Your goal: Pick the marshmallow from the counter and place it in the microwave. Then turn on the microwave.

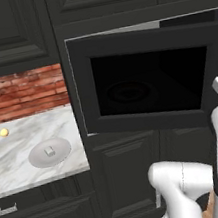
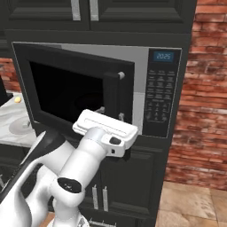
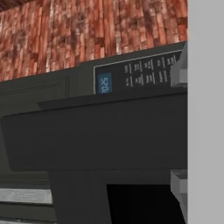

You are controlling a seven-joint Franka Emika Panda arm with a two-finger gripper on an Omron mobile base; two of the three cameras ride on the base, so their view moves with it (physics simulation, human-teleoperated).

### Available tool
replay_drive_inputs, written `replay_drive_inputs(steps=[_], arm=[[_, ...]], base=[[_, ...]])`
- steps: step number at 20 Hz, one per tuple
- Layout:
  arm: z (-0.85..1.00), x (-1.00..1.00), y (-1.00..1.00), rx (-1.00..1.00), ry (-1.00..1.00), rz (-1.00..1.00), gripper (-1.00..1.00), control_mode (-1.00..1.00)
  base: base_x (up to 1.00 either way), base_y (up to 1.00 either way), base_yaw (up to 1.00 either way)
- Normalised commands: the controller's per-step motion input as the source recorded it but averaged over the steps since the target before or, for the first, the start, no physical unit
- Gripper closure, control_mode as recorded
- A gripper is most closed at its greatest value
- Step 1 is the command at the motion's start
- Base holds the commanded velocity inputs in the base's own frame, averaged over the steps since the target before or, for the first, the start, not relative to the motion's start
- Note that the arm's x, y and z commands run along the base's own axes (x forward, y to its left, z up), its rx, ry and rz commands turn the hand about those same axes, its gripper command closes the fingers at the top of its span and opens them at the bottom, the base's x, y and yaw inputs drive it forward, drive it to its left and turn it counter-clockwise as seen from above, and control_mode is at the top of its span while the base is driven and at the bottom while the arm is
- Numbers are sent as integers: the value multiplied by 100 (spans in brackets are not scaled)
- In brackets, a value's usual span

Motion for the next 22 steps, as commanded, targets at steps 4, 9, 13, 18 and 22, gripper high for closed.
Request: replay_drive_inputs(steps=[4, 9, 13, 18, 22], arm=[[0, -53, 0, -1, -7, -9, 100, -100], [0, -54, 0, -1, -8, -9, 100, -100], [0, -54, 0, -1, -8, -10, 100, -100], [0, -53, 0, -1, -11, -10, 100, -100], [0, -49, 0, -1, -12, -10, 100, -100]], base=[[0, 0, 0], [0, 0, 0], [0, 0, 0], [0, 0, 0], [0, 0, 0]])
